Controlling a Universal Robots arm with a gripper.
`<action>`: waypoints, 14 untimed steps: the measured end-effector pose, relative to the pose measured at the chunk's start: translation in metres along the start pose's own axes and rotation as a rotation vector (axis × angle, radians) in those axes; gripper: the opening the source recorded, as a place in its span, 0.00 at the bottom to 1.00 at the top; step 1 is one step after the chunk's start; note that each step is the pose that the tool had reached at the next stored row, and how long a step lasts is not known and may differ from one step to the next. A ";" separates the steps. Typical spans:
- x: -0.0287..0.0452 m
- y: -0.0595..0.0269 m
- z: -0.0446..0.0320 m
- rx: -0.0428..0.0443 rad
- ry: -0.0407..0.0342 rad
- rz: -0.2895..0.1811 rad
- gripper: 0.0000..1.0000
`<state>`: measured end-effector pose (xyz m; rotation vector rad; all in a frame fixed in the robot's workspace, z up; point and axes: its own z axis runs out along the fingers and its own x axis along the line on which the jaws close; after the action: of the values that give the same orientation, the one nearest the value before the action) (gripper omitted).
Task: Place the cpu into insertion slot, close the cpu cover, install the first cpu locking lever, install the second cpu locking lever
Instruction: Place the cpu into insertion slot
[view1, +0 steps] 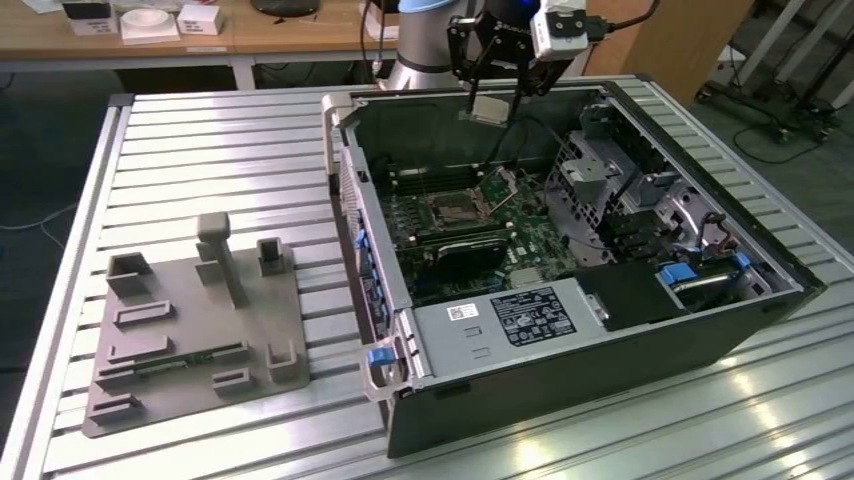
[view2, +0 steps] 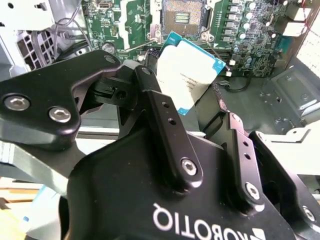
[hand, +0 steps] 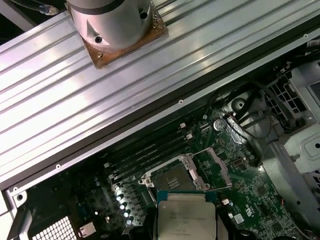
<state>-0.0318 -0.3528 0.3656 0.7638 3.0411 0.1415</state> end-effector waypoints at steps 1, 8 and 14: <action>0.0001 -0.0001 0.0003 -0.0002 -0.0007 0.008 0.54; 0.0005 -0.0004 0.0014 -0.0010 -0.0046 0.052 0.54; 0.0008 -0.0006 0.0018 -0.0017 -0.0075 0.085 0.54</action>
<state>-0.0328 -0.3528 0.3639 0.8921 3.0019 0.1411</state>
